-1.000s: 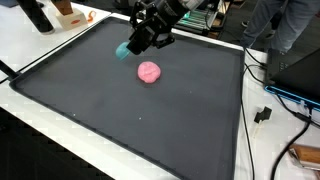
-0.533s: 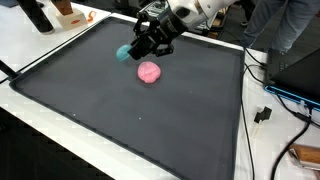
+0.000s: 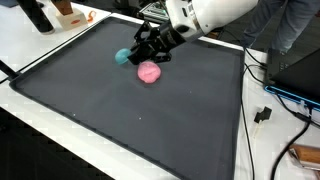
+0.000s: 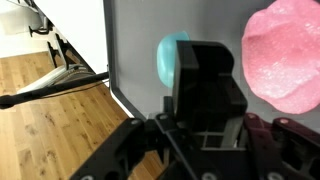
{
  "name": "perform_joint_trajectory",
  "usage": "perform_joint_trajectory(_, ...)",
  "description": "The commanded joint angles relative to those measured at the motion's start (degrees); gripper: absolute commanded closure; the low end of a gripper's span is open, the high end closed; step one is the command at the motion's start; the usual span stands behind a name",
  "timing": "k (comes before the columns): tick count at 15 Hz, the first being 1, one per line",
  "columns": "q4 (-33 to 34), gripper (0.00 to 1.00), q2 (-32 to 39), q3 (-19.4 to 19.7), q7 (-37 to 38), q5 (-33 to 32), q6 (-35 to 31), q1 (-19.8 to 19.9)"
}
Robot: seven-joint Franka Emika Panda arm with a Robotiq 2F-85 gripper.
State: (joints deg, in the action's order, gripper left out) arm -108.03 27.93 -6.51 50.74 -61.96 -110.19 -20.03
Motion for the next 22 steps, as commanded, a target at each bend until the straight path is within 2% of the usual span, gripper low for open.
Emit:
perform_joint_trajectory(1, 1.37, 0.75, 1.84, -0.23, 1.04, -1.99, 0.97, 0.18)
perform_joint_trajectory(8, 1.94, 0.75, 2.27, -0.3, -0.13, -0.88, 0.28, 1.17)
perform_joint_trajectory(16, 1.25, 0.75, -0.32, -0.78, -2.0, 2.32, -1.73, 3.8)
perform_joint_trajectory(22, -0.46, 0.75, -4.53, -0.82, -6.93, 5.42, -8.81, 6.98)
